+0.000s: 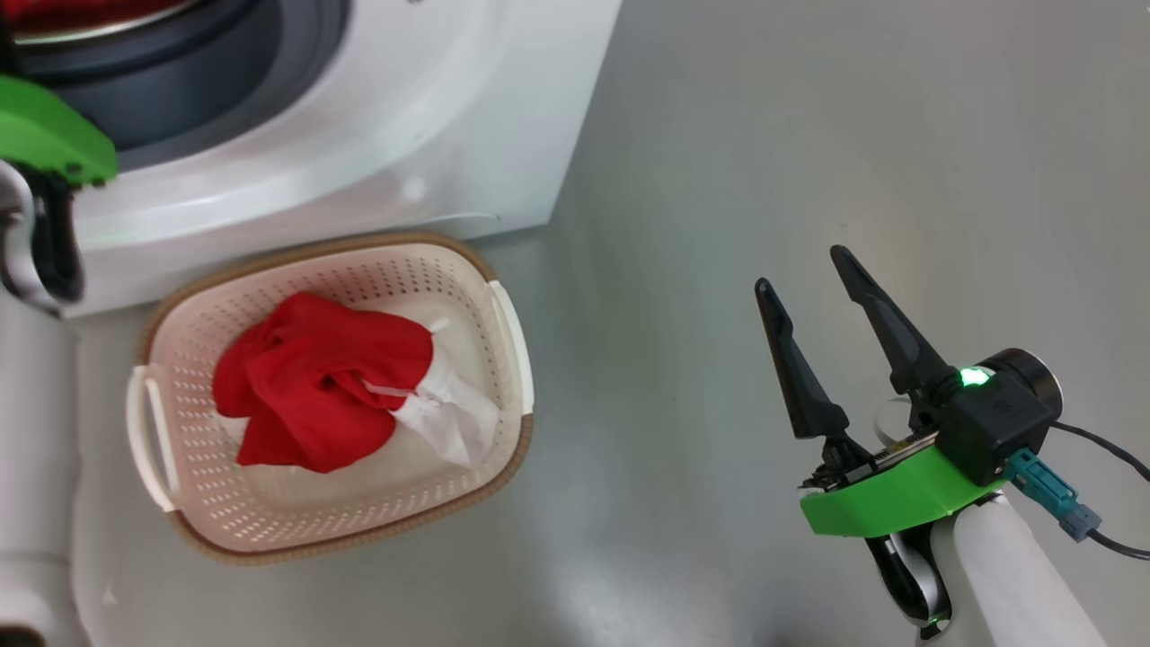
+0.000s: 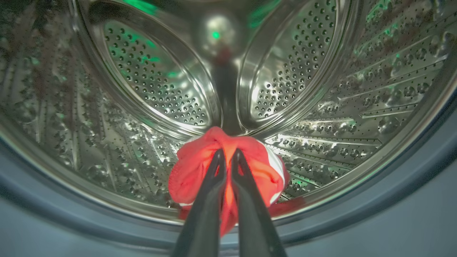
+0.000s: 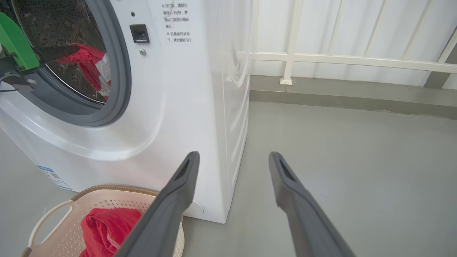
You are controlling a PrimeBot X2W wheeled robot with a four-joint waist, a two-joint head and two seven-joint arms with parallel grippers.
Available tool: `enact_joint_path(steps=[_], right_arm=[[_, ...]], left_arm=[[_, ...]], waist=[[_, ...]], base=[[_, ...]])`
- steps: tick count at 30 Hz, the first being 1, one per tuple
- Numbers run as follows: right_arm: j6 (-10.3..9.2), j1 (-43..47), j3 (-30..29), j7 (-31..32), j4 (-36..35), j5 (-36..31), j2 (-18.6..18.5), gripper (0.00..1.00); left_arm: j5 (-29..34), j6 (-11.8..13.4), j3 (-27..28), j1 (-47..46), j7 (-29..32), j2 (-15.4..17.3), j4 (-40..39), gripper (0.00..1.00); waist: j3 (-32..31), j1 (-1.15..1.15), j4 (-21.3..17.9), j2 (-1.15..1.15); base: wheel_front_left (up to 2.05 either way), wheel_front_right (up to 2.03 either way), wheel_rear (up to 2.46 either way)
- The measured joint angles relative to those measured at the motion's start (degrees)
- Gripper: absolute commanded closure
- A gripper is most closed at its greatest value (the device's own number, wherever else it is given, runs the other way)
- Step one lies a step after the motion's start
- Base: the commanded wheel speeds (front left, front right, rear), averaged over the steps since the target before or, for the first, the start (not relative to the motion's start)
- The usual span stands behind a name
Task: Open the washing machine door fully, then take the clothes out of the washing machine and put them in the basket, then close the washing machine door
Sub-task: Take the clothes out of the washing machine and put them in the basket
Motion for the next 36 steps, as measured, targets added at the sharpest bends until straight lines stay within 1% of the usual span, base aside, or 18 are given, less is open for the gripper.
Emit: enact_joint_path(steps=[5,13,18,24,28,36], right_arm=[[0.00,0.08,-0.64,0.00,-0.02,0.03,-0.02,0.00],[0.00,2.08,-2.22,0.00,-0.05,0.04,-0.04,0.00],[0.00,3.77,-3.14,0.00,0.04,0.04,-0.04,0.00],[0.00,5.88,-3.92,0.00,0.13,-0.07,-0.03,0.00],[0.00,6.71,-4.63,0.00,0.01,-0.07,-0.03,0.00],[0.00,9.67,-5.23,0.00,0.01,-0.05,-0.02,0.00]], left_arm=[[0.21,0.36,3.00,9.57,-0.16,-2.11,-12.11,1.00],[1.83,0.20,6.46,22.10,-0.16,-5.92,-24.31,1.00],[2.97,-0.34,7.16,28.70,-0.16,-8.21,-29.33,1.00],[3.67,-2.22,7.53,35.00,-0.18,-10.62,-33.85,1.00],[3.98,-2.75,7.56,38.72,-0.16,-11.45,-36.02,1.00],[4.91,-2.85,6.25,45.45,-0.16,-12.32,-40.52,1.00]], waist=[[-1.96,0.00,1.26,0.00],[-6.07,0.00,3.28,0.00],[-9.25,0.00,4.17,0.00],[-13.08,0.00,5.15,0.00],[-15.31,0.00,5.75,0.00],[-19.14,0.00,6.71,0.00]], base=[[0.00,0.00,0.00],[0.00,0.00,0.00],[0.00,0.00,0.00],[0.00,0.00,0.00],[0.00,0.00,0.00],[0.00,0.00,0.00]])
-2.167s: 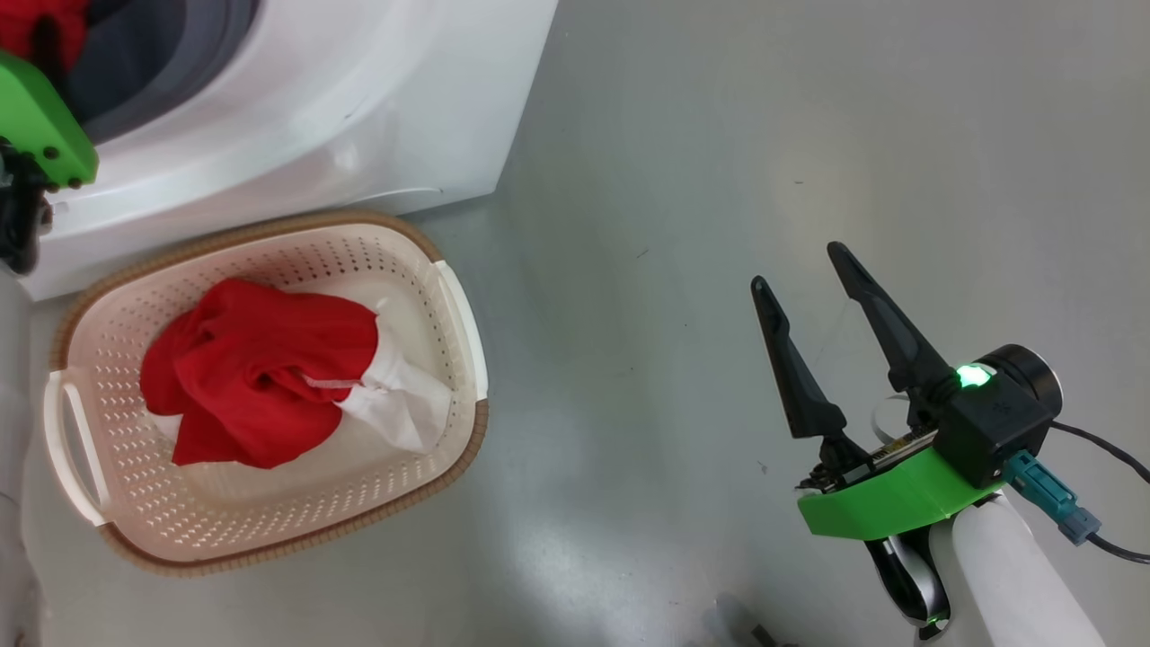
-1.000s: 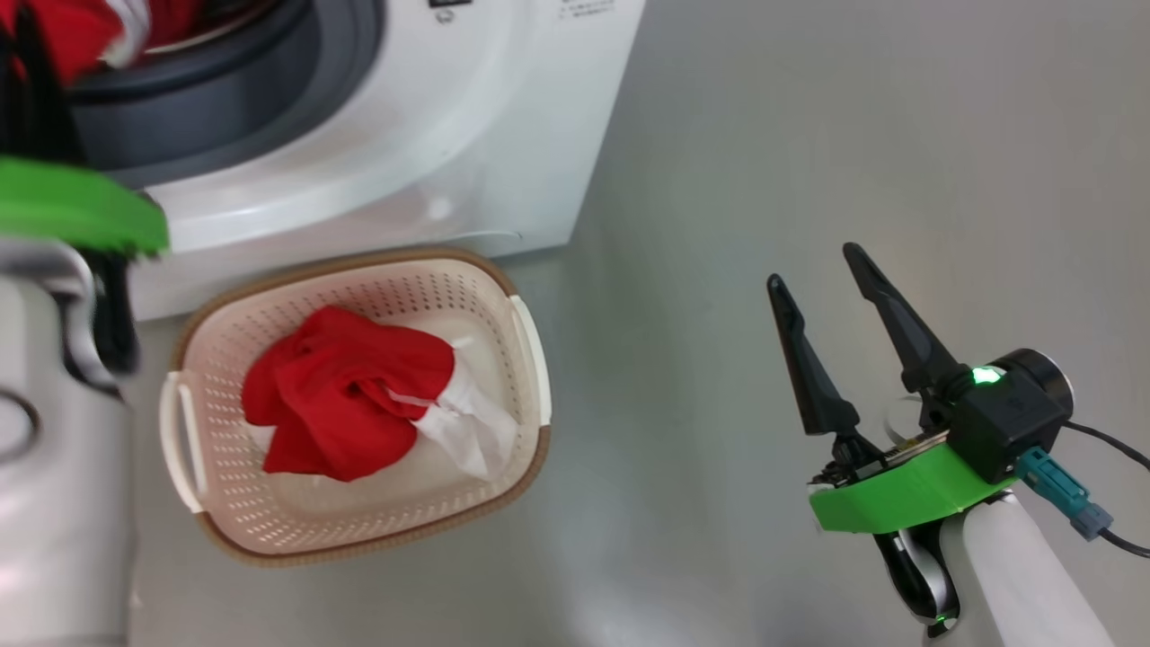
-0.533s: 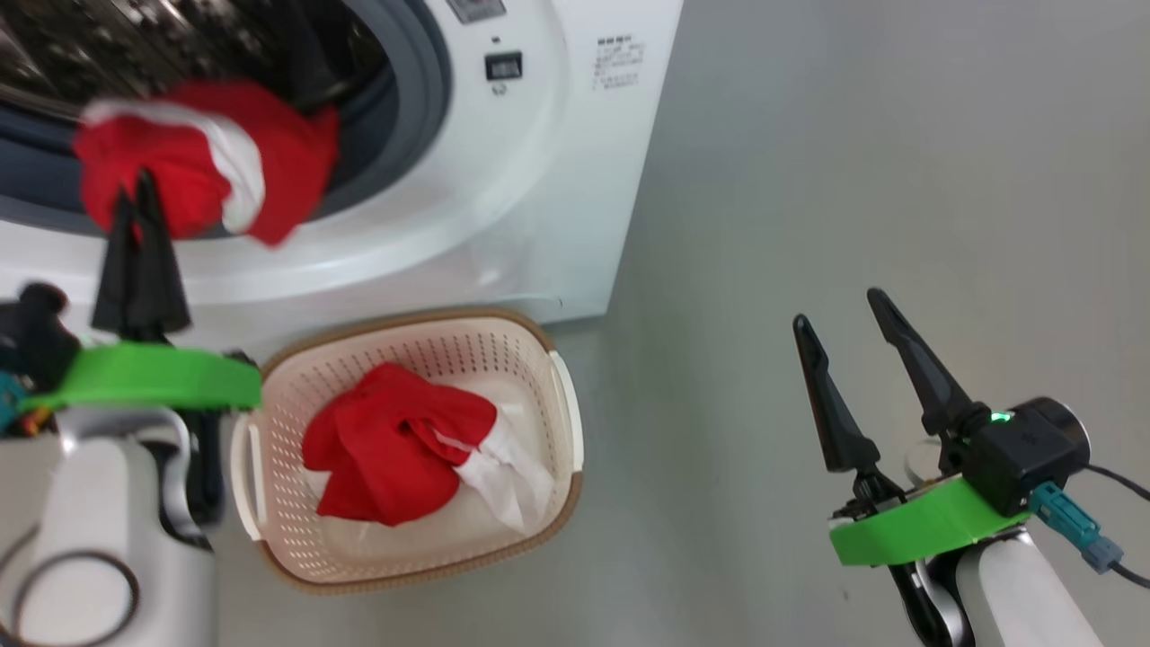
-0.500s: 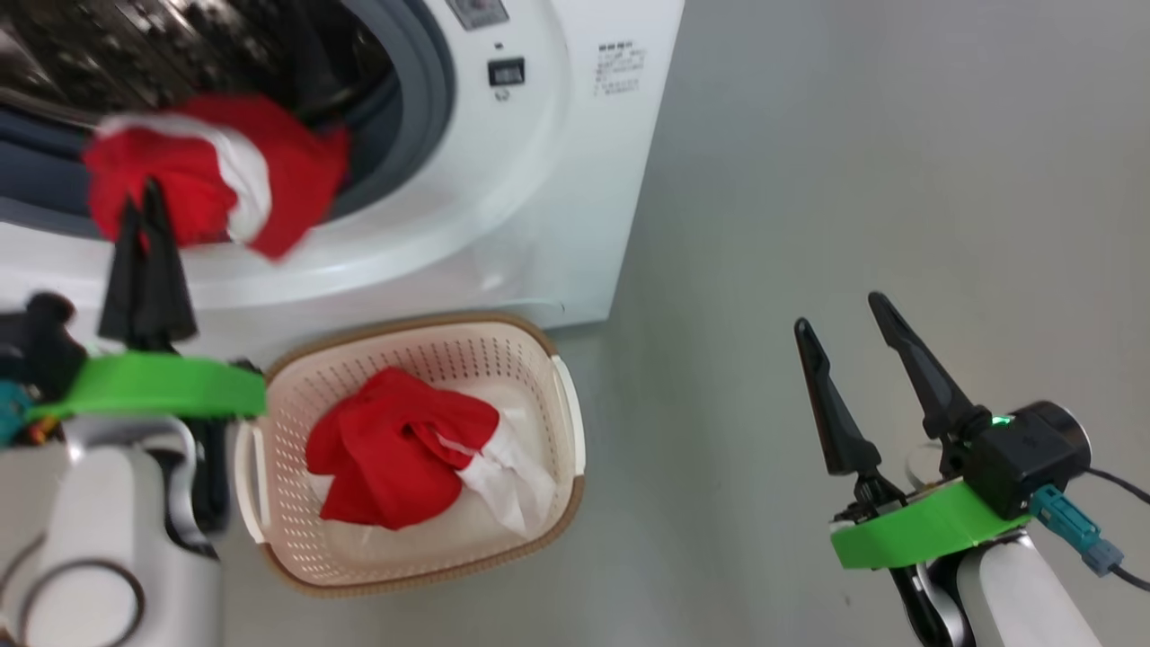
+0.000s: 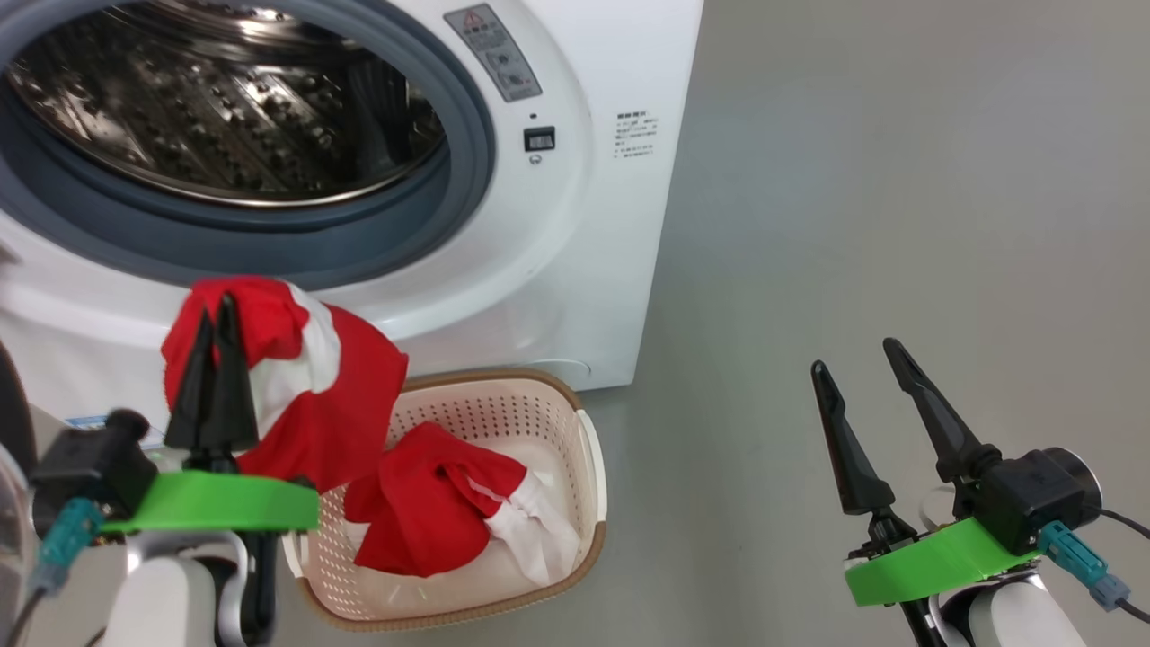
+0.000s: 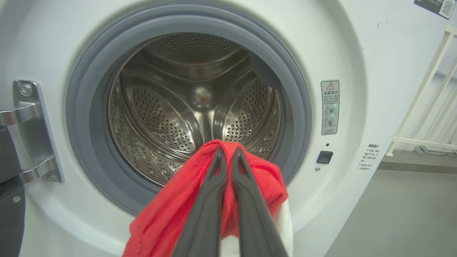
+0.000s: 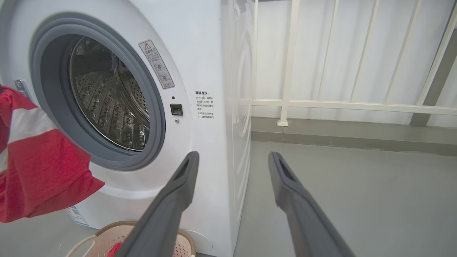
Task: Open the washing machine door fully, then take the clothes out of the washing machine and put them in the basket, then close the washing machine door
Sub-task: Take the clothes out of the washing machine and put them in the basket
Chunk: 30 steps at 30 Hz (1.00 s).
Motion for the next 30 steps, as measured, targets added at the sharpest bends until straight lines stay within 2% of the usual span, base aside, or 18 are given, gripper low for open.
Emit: enact_joint_path(steps=[6,17,20,25,26,30], right_arm=[[0.00,0.64,-0.32,0.00,-0.14,0.04,0.01,0.00],[0.00,0.65,0.16,0.00,-0.42,0.29,0.02,0.00],[0.00,0.66,0.25,0.00,-0.43,0.29,0.02,0.00],[0.00,0.64,0.32,0.00,-0.46,0.27,0.02,0.00],[0.00,0.64,0.32,0.00,-0.46,0.27,0.02,0.00],[0.00,0.60,0.51,0.00,-0.42,0.27,0.01,0.00]], left_arm=[[-0.15,0.41,-1.49,3.03,0.00,-0.14,-2.30,1.00],[-4.93,3.87,-6.41,5.80,0.00,-0.20,-3.23,1.00],[-6.90,4.20,-7.43,5.87,0.00,-0.20,-0.63,1.00],[-8.65,4.30,-9.61,4.86,0.01,-0.19,9.43,1.00],[-8.65,4.30,-9.61,4.86,0.01,-0.19,9.43,1.00],[-9.64,4.12,-10.37,0.72,0.20,-0.22,17.48,1.00]], waist=[[-1.40,0.00,0.82,0.00],[-1.38,0.00,0.94,0.00],[-1.10,0.00,0.65,0.00],[0.28,0.00,0.20,0.00],[0.28,0.00,0.20,0.00],[1.55,0.00,-0.08,0.00]], base=[[0.00,0.00,0.00],[0.00,0.00,0.00],[0.00,0.00,0.00],[0.00,0.00,0.00],[0.00,0.00,0.00],[0.00,0.00,0.00]])
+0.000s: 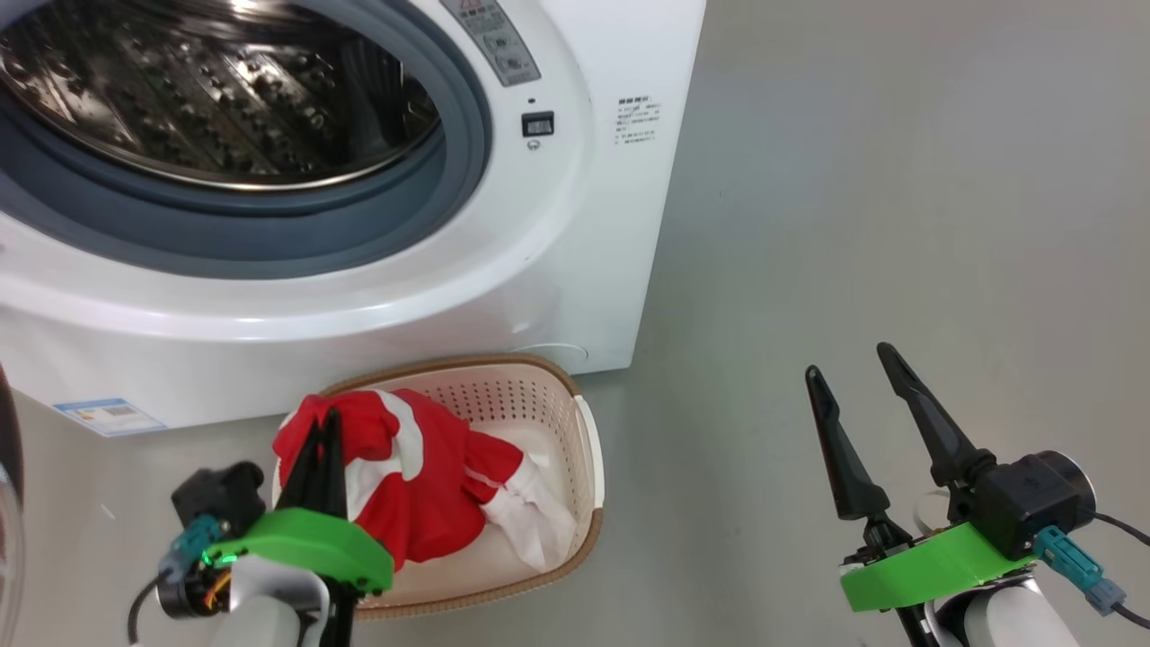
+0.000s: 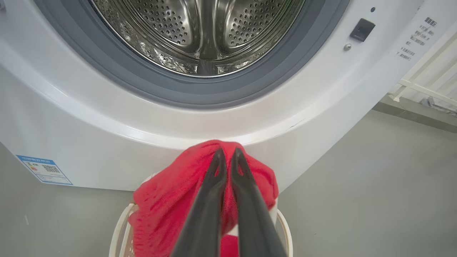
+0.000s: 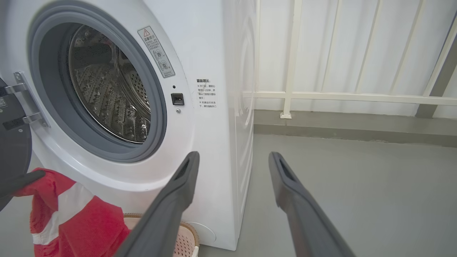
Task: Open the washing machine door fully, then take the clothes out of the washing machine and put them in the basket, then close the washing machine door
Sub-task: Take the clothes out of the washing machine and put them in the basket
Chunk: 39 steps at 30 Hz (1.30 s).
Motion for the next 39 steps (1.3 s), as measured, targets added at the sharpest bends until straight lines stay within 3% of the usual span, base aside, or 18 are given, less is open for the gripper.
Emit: enact_joint_path(steps=[10,22,32,39], right_arm=[[0.00,-1.72,1.21,0.00,0.21,0.01,0.00,0.00],[0.00,-5.93,3.32,0.00,0.27,0.92,-0.01,0.00],[0.00,-8.88,5.12,0.00,0.40,2.30,-0.02,0.00],[0.00,-11.02,6.33,0.00,0.41,2.71,-0.02,0.00]], left_arm=[[-3.66,-1.62,-0.65,-11.62,0.46,-0.12,19.37,1.00],[-4.12,-3.36,-2.02,-22.99,3.45,-0.23,36.74,1.00],[-4.24,-3.43,-3.10,-27.85,10.05,1.19,41.64,1.00],[-3.48,-2.02,-4.89,-28.22,14.50,2.77,42.46,1.00]], waist=[[3.98,0.00,-1.11,0.00],[10.63,0.00,-3.29,0.00],[16.32,0.00,-6.02,0.00],[19.54,0.00,-7.94,0.00]], base=[[0.00,0.00,0.00],[0.00,0.00,0.00],[0.00,0.00,0.00],[0.00,0.00,0.00]])
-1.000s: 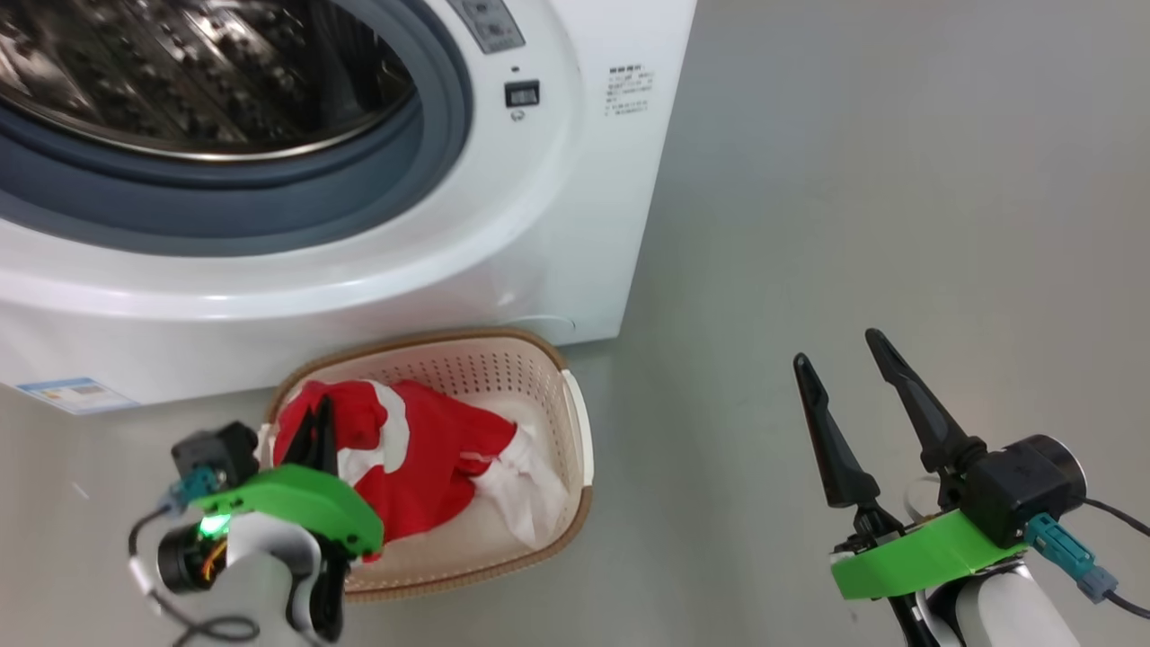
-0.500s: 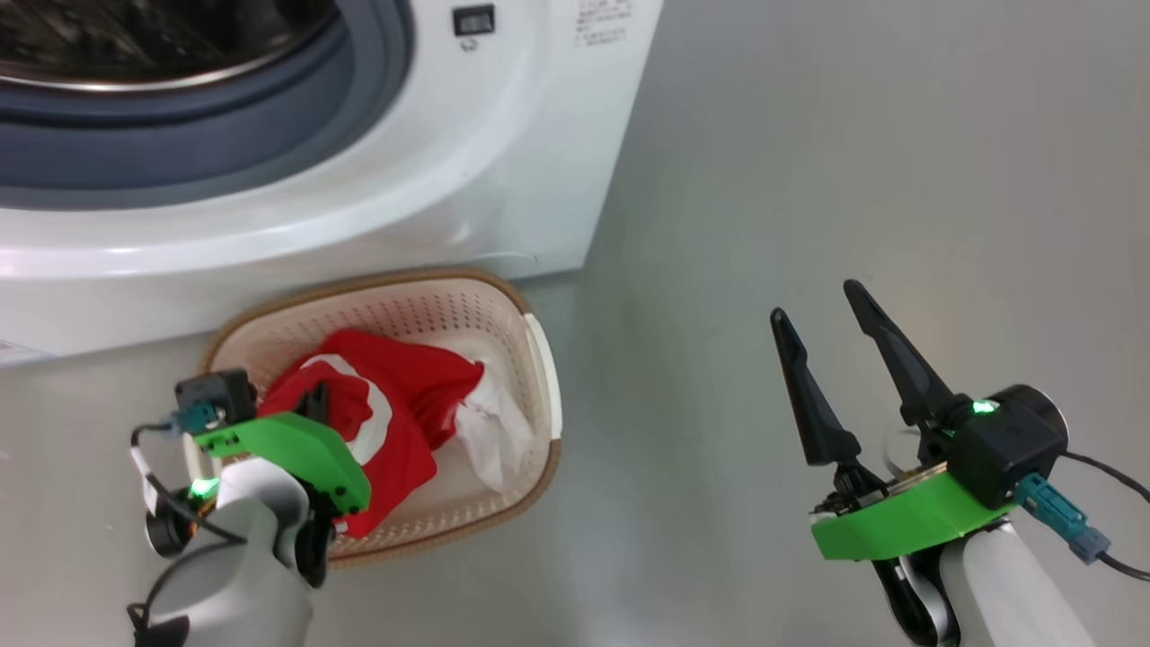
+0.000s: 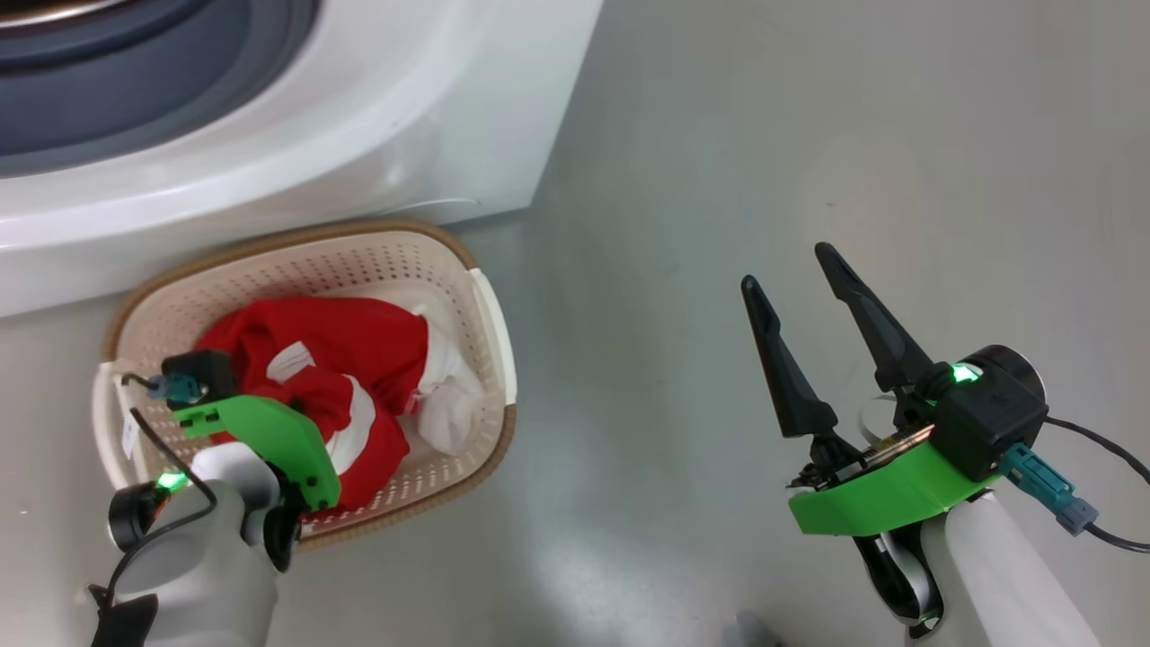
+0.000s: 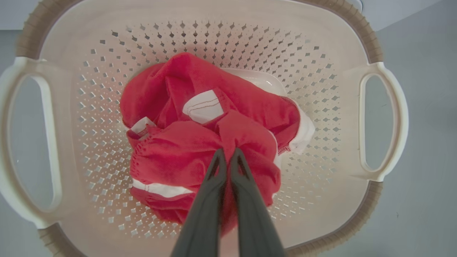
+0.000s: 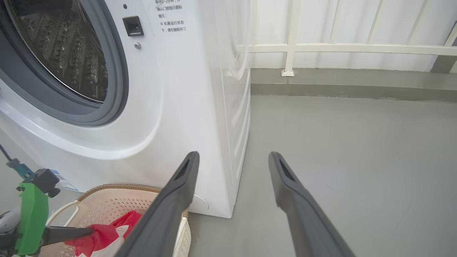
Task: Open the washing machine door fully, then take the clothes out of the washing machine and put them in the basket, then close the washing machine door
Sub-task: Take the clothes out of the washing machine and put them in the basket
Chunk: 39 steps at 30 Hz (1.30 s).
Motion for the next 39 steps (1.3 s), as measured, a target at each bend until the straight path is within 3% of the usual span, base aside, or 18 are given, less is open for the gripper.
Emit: enact_joint_path(steps=[12,13,14,16,17,18,31,39], right_arm=[[0.00,-0.15,0.62,0.00,0.24,0.47,-0.01,0.00],[0.00,-0.25,0.63,0.00,0.36,0.47,-0.01,0.00],[0.00,-0.47,0.64,0.00,0.46,0.47,-0.01,0.00],[0.00,-0.92,0.65,0.00,0.56,0.47,-0.01,0.00],[0.00,-1.03,0.64,0.00,0.60,0.47,-0.01,0.00],[0.00,-1.04,0.64,0.00,0.64,0.45,-0.01,0.00],[0.00,-0.58,-1.74,0.00,1.80,-0.63,-0.01,0.00],[0.00,1.53,-4.16,0.00,3.02,-1.63,-0.02,0.00]], left_arm=[[2.64,1.10,-3.48,0.04,1.11,1.45,0.16,1.00],[2.82,1.20,-3.75,0.04,0.92,1.48,0.18,0.93],[3.05,1.22,-4.03,0.04,0.43,1.48,0.20,0.72],[3.01,0.92,-4.14,0.04,-0.58,1.43,0.23,0.44],[3.01,0.88,-4.23,0.04,-1.09,1.38,0.23,0.14],[3.02,0.46,-4.39,0.04,-1.81,1.37,0.25,0.00],[2.11,-2.02,-4.81,1.12,-12.43,-0.94,-0.70,0.00],[1.31,-3.14,-4.31,4.73,-14.51,-2.10,-8.94,0.00]], waist=[[1.62,0.00,-0.92,0.00],[1.61,0.00,-0.82,0.00],[1.56,0.00,-0.71,0.00],[1.37,0.00,-0.55,0.00],[1.23,0.00,-0.46,0.00],[1.08,0.00,-0.36,0.00],[-3.50,0.00,1.44,0.00],[-7.84,0.00,3.33,0.00]], base=[[0.00,0.00,0.00],[0.00,0.00,0.00],[0.00,0.00,0.00],[0.00,0.00,0.00],[0.00,0.00,0.00],[0.00,0.00,0.00],[0.00,0.00,0.00],[0.00,0.00,0.00]])
